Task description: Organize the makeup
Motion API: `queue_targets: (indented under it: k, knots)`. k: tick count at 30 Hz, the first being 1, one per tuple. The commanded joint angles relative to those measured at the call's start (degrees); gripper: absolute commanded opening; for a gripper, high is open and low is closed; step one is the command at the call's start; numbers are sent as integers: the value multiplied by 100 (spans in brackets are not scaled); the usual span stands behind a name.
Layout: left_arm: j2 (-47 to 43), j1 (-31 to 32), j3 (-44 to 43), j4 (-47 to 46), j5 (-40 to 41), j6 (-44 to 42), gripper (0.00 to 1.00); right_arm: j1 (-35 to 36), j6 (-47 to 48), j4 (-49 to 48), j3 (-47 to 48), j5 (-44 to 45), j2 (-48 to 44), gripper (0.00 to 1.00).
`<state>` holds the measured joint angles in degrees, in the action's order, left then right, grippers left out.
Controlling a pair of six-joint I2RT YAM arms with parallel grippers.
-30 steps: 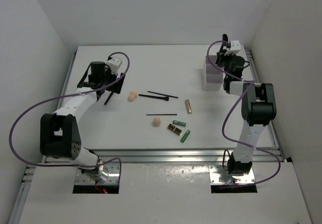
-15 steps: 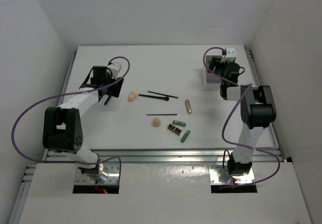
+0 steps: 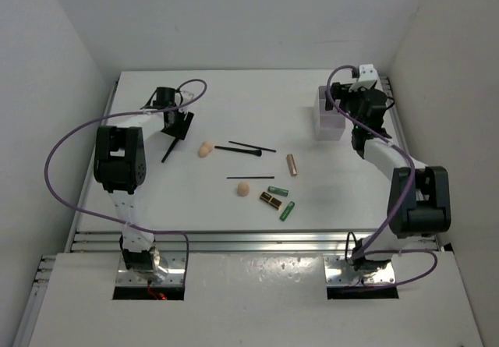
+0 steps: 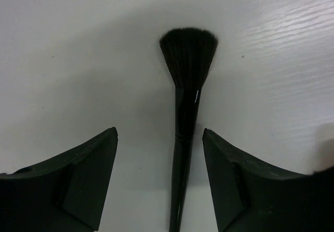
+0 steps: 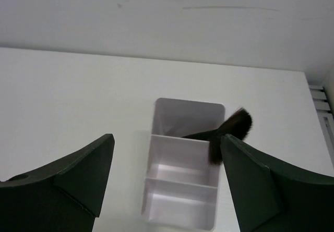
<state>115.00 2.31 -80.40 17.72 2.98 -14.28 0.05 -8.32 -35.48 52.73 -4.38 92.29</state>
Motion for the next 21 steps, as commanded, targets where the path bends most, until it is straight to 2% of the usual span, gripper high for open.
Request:
queue_targets:
  k: [1,4,9,11,15,16,18,19,21]
  knots:
    - [320,-151,-353,522,-200,22,71,153,172,525,-253,-615,-483,83]
    - [427,-151,-424,742,-429,83,60,188,330,657,-465,-722,-879,83]
    - [611,-151,-371,944,-729,276,57,214,497,683,-834,-713,-1476,83]
    - [803,-151,-432,1014,-729,330,52,214,524,718,-887,-713,-1556,83]
    - [980,-151,-591,1182,-1141,391,30,232,620,920,-879,-774,-1775,82]
    - [1033,-151,-591,1234,-1220,443,17,232,647,1008,-878,-775,-1837,82]
    - [1033,-151,-539,1234,-1335,496,4,249,682,1061,-922,-740,-1943,82]
    - [1033,-151,-538,1287,-1335,497,0,249,682,1061,-957,-731,-1995,82]
    - [1033,-151,-486,1287,-1336,549,0,249,709,1061,-1054,-687,-2118,82]
